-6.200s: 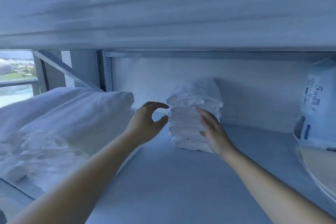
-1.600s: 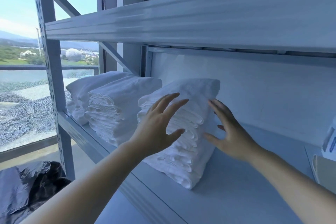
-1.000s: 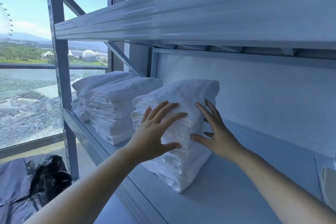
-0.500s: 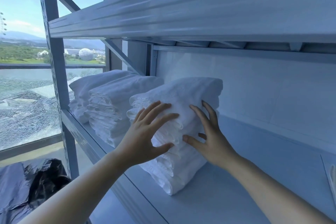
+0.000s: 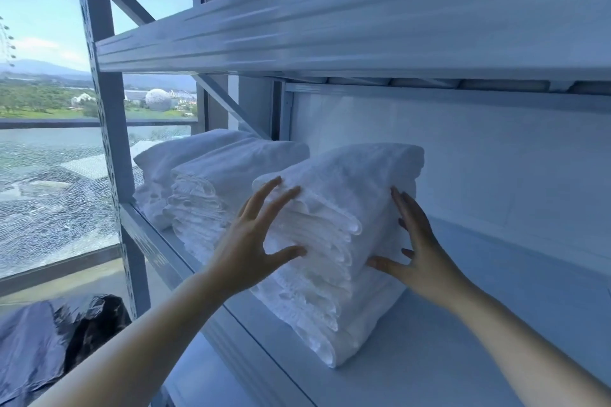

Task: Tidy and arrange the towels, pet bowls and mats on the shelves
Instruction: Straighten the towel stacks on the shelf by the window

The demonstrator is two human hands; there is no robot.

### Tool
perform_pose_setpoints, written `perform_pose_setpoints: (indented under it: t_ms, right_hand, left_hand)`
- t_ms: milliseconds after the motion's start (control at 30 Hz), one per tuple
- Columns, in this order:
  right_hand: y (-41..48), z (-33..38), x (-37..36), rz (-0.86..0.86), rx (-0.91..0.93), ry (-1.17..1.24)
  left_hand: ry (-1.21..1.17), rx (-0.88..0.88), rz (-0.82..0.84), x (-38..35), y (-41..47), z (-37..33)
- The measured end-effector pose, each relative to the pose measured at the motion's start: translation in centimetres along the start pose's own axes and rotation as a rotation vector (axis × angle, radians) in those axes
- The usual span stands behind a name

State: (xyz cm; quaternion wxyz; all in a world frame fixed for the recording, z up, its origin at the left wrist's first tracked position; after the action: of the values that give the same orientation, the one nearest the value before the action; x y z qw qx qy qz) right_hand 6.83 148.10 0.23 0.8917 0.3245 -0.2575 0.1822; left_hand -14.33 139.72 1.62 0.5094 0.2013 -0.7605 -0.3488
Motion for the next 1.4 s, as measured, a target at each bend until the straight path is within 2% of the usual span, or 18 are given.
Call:
perform_pose_setpoints:
  t_ms: [133,333,633,767,1033,1400]
  right_hand:
    - [-0.9,-1.2,-0.6,-0.025,-0.059,0.102]
    - [-2.2,-3.1,-1.7,-0.085,-0.113,0.152]
    - [-1.3,-6.0,0.9,-0.224,-0.228,0.169]
    - [-0.2,-8.1,2.4,-0.227,-0.315,0.170]
    - [1.5,-9.5,1.9,-0.127,-0.355,0.283]
    - [1.4,-11.4,0.8,-0.120,-0.406,0.382]
  left_hand:
    - [-0.074,0.122,-0.039,-0.9,-3.5,0.3]
    - [-0.427,0.375,-0.005,-4.1,-7.9,-0.9]
    - [-0.471,0.527,-0.076,-5.3,-8.0,-3.5]
    - [-0.499,0.616,-0.087,-5.5,-7.9,-4.1]
    - [-0.492,0.625,-0.218,-4.9,-6.1,-5.1]
    - [-0.444,0.613,-0.151,-6.5,-5.7,-5.9]
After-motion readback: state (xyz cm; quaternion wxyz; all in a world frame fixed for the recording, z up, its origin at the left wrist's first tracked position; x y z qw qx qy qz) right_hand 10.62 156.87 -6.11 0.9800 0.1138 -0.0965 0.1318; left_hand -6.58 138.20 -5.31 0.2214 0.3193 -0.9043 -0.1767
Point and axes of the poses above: each hand's wrist, its own y-axis towards the middle knuckle, its own x-axis out of the back of the hand, z = x × y, the point moved 10 cm from there along y, towards the middle knuckle, and after that the axes turned 2 degrees about y, right-handed, at the moved point
